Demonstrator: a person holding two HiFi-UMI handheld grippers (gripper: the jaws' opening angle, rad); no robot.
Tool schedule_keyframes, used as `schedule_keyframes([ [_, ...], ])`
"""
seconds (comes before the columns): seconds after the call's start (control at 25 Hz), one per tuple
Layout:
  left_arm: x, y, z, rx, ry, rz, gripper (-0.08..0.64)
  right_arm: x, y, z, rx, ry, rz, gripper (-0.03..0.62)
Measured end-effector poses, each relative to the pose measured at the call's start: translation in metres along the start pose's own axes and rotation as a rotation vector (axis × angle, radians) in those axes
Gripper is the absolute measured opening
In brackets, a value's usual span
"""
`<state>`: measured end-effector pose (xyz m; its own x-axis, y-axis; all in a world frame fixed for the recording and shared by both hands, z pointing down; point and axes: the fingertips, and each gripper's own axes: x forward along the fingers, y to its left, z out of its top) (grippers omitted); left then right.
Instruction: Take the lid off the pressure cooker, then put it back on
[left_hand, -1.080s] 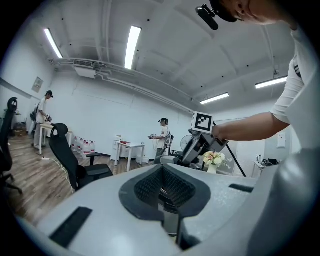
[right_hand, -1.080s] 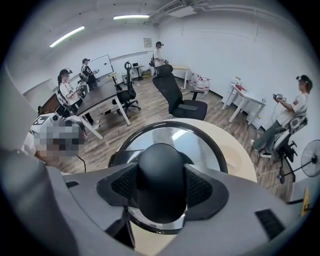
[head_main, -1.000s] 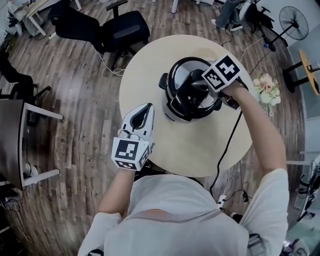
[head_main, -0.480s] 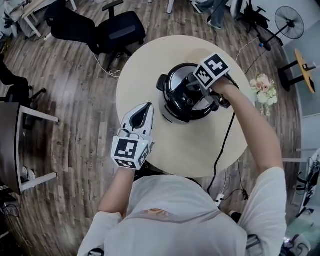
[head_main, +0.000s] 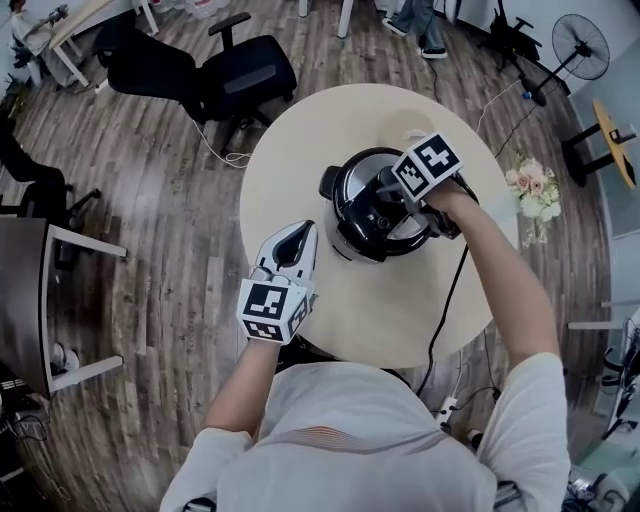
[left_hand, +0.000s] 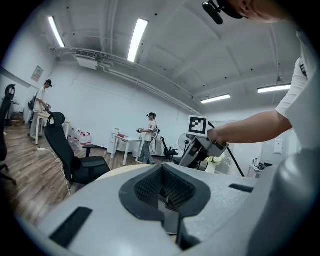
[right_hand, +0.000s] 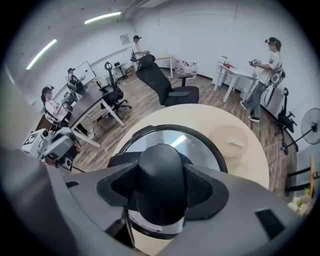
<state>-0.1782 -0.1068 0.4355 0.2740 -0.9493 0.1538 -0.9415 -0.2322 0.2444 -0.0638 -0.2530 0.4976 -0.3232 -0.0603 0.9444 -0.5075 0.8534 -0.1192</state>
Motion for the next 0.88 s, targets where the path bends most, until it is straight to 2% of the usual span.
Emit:
schedule_keyframes([
  [0.2,0.022,0.007,-0.018,-0.037,0.066,-0.043,0.005,0.002,0.001,0.002,0.0,0.019,0.011,0.281],
  [0.28,0.033,0.008,-0.027,-0.113,0.087,-0.116,0.008,0.002,0.001,0.002,0.001,0.01,0.011,0.281],
  [0.32,0.039,0.009,-0.031,-0.168,0.097,-0.157,0.049,0.002,0.001,0.002,0.001,0.007,0.011,0.281],
  [0.36,0.045,0.011,-0.035,-0.224,0.102,-0.189,0.121,0.002,0.0,0.002,0.001,0.006,0.012,0.281],
  [0.44,0.054,0.017,-0.039,-0.324,0.098,-0.23,0.202,0.002,0.0,0.001,0.001,0.005,0.012,0.281],
  [0.48,0.058,0.02,-0.04,-0.372,0.092,-0.246,0.266,0.002,0.0,0.001,0.0,0.005,0.011,0.281],
  [0.56,0.062,0.025,-0.04,-0.447,0.076,-0.272,0.316,0.002,0.0,0.002,-0.002,0.002,0.01,0.281],
  [0.72,0.068,0.024,-0.038,-0.479,0.06,-0.302,0.378,0.003,0.0,0.002,-0.007,-0.005,0.011,0.281],
  [0.88,0.072,0.019,-0.037,-0.434,0.069,-0.299,0.382,0.003,-0.001,0.002,-0.009,-0.007,0.014,0.281],
])
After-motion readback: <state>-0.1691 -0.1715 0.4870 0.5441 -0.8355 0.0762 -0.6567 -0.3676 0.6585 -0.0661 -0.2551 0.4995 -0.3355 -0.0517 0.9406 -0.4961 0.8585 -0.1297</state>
